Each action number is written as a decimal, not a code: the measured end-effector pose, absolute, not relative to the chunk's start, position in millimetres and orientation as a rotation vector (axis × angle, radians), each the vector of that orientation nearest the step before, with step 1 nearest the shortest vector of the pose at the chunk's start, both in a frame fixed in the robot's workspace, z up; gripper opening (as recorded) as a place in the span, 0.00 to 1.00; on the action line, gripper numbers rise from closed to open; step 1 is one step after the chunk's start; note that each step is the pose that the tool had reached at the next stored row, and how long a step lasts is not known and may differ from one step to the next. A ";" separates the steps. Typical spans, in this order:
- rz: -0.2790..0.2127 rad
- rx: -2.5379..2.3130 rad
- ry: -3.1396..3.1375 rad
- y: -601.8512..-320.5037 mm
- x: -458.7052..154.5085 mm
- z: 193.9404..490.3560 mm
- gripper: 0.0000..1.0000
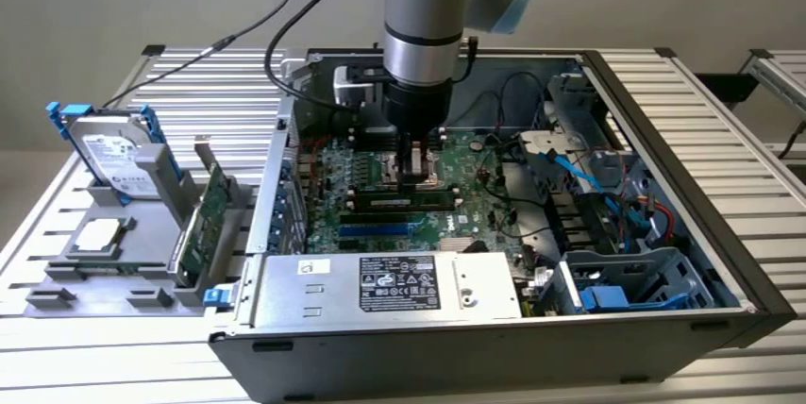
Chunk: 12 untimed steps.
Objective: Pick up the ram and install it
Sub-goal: 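Press down the ram until it locks into place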
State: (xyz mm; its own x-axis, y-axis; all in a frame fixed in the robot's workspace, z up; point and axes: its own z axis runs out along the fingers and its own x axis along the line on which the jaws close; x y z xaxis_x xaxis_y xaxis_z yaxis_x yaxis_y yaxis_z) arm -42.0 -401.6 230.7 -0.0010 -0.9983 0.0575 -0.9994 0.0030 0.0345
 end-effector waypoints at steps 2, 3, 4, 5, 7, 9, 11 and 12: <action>0.026 2.172 -2.177 -401.7 -42.0 228.1 0.11; 0.026 2.172 -2.176 -401.8 -42.1 226.7 0.11; 0.026 2.172 -2.176 -401.8 -42.1 225.1 0.11; 0.025 2.172 -2.177 -401.7 -42.1 223.9 0.11; 0.024 2.172 -2.177 -401.7 -42.1 223.5 0.11; 0.020 2.173 -2.178 -401.4 -42.1 229.0 0.11; 0.021 2.171 -2.176 -401.6 -42.1 239.1 0.11; 0.021 2.172 -2.176 -401.6 -42.0 243.0 0.11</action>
